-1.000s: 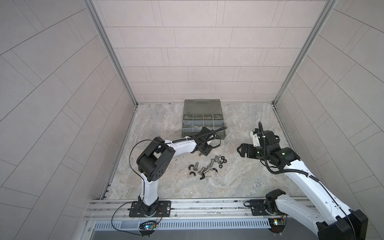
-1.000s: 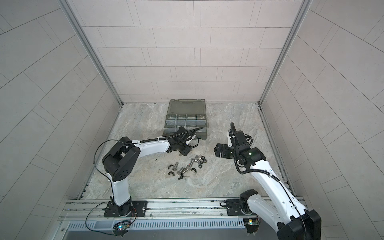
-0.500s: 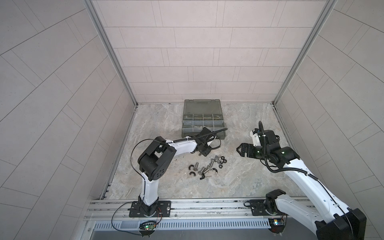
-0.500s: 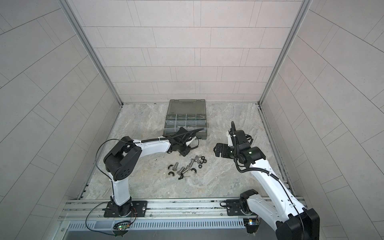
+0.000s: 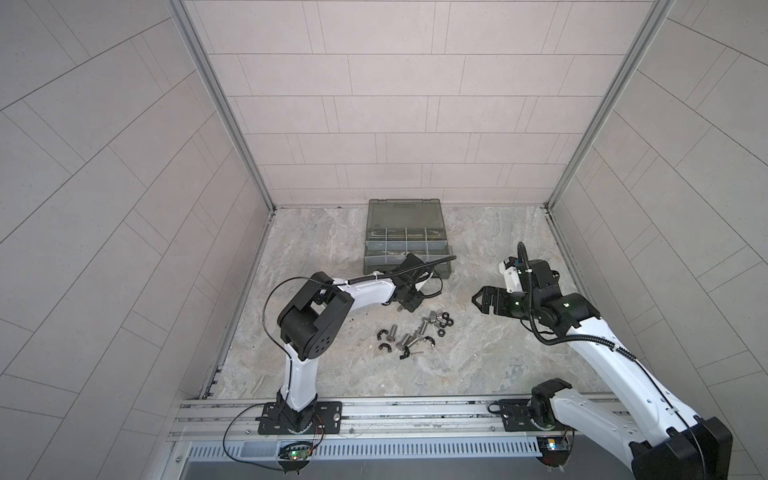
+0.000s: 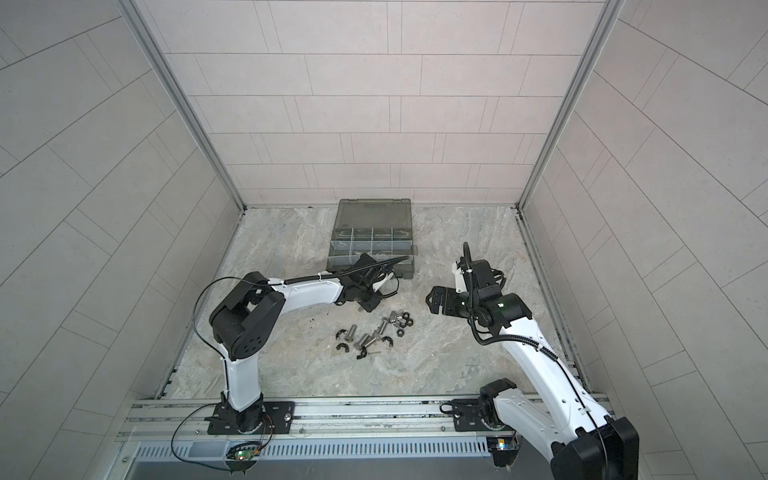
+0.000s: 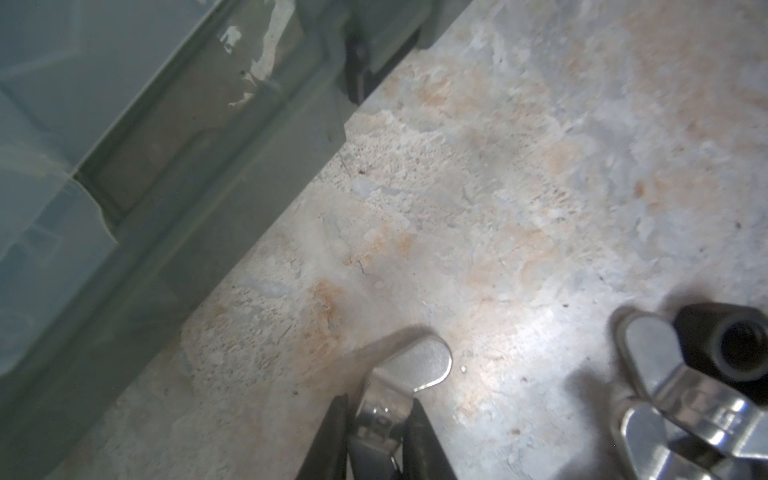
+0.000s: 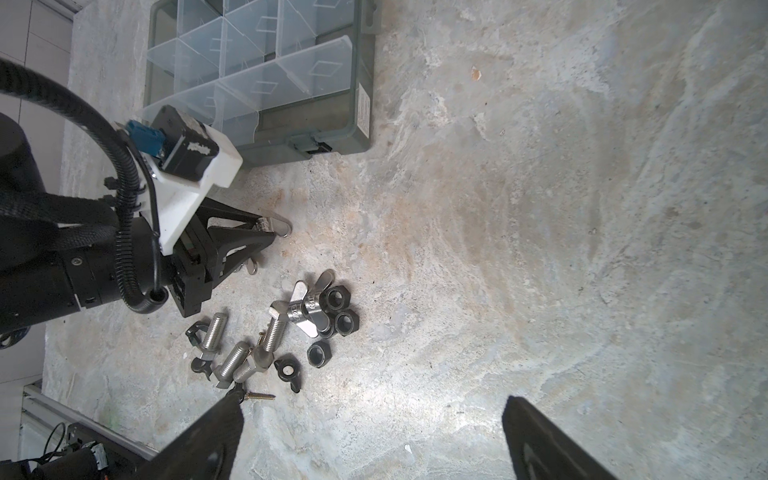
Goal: Sort the screws and nuts into containers
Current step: 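Lower the left gripper and close it on the silver wing nut, then carry the wing nut with the left gripper over a box compartment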
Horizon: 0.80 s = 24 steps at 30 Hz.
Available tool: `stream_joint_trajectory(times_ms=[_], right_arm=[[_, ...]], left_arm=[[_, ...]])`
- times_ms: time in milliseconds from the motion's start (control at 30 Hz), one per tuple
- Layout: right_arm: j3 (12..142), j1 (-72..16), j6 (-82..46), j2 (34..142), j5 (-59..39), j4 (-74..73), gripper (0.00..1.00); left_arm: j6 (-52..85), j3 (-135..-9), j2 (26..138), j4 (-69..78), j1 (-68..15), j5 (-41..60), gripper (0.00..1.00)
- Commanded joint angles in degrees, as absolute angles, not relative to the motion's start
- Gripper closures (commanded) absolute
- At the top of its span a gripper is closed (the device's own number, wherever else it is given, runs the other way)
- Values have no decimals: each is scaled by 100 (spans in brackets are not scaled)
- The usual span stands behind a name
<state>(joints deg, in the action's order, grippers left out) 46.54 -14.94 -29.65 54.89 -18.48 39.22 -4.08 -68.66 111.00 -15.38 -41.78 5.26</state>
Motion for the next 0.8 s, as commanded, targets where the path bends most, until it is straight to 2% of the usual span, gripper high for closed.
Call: stream_joint_trajectory(times_ms=[0,433,767], right_arm=[[4711,-1477,-2949,5412,-1872,3951,1],[4730,-1467,-2958,5322,-1907,4024,1],[5159,-1460,-2926,5527,-2100,4071,1]], left_arm=[[-365,-7005,10806,-1834,-4197,569,96],[-284,-7387,10271,-2246,-4197,370,97],[-292,-8030,10122,-2596,-3996,-600,98]])
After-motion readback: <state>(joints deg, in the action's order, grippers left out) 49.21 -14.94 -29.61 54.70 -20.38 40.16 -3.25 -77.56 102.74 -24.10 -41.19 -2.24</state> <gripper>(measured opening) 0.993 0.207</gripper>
